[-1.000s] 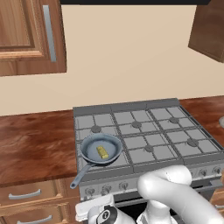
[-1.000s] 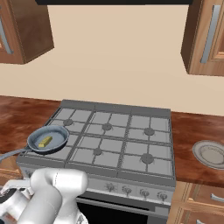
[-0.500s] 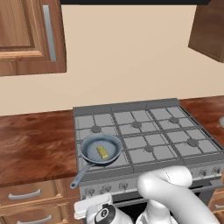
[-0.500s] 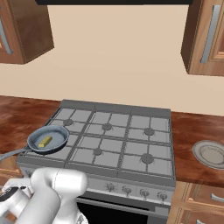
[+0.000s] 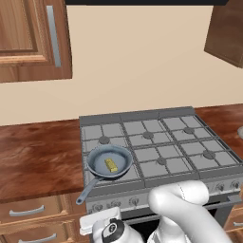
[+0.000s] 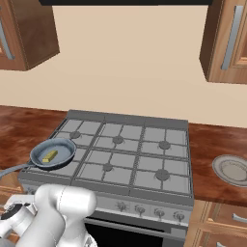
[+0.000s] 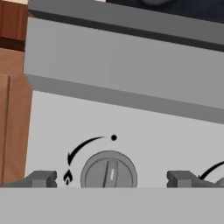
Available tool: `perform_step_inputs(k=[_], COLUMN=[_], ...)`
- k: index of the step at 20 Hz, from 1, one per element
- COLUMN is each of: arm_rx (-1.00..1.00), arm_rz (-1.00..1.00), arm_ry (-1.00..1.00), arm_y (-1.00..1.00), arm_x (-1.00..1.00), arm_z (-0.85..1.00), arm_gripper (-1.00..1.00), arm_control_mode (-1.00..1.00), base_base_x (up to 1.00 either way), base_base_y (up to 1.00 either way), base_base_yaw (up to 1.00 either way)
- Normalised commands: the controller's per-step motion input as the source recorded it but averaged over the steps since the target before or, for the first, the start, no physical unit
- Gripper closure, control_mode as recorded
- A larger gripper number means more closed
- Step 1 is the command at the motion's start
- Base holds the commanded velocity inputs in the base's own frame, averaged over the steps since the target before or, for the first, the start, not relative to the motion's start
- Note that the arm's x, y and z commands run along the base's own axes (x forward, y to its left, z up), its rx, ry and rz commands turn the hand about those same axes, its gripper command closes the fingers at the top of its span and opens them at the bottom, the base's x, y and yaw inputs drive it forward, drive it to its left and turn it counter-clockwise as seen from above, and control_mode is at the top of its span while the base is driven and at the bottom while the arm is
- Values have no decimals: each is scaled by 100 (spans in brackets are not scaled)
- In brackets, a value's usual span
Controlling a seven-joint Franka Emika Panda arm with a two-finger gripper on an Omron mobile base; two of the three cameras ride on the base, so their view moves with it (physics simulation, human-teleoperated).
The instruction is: Pick up the butter stick and place it in the pan. Then turn on the burner for the pan.
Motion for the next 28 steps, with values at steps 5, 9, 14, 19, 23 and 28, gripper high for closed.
perform_step_inputs(k=[5, 9, 14, 19, 23, 28], arm_rx=[0, 0, 0, 0, 0, 0], arm_rz=[0, 0, 0, 0, 0, 0], arm_ry=[0, 0, 0, 0, 0, 0], arm_y=[5, 5, 4, 0, 0, 0], arm_x=[9, 6, 2, 0, 0, 1], arm_z=[-7, -8, -3, 0, 0, 1], arm_gripper=[-100, -100, 100, 100, 100, 100], arm_control_mode=[-100, -100, -100, -100, -100, -100], base_base_x=[0, 0, 0, 0, 0, 0], base_base_y=[0, 0, 0, 0, 0, 0], base_base_yaw=[0, 0, 0, 0, 0, 0])
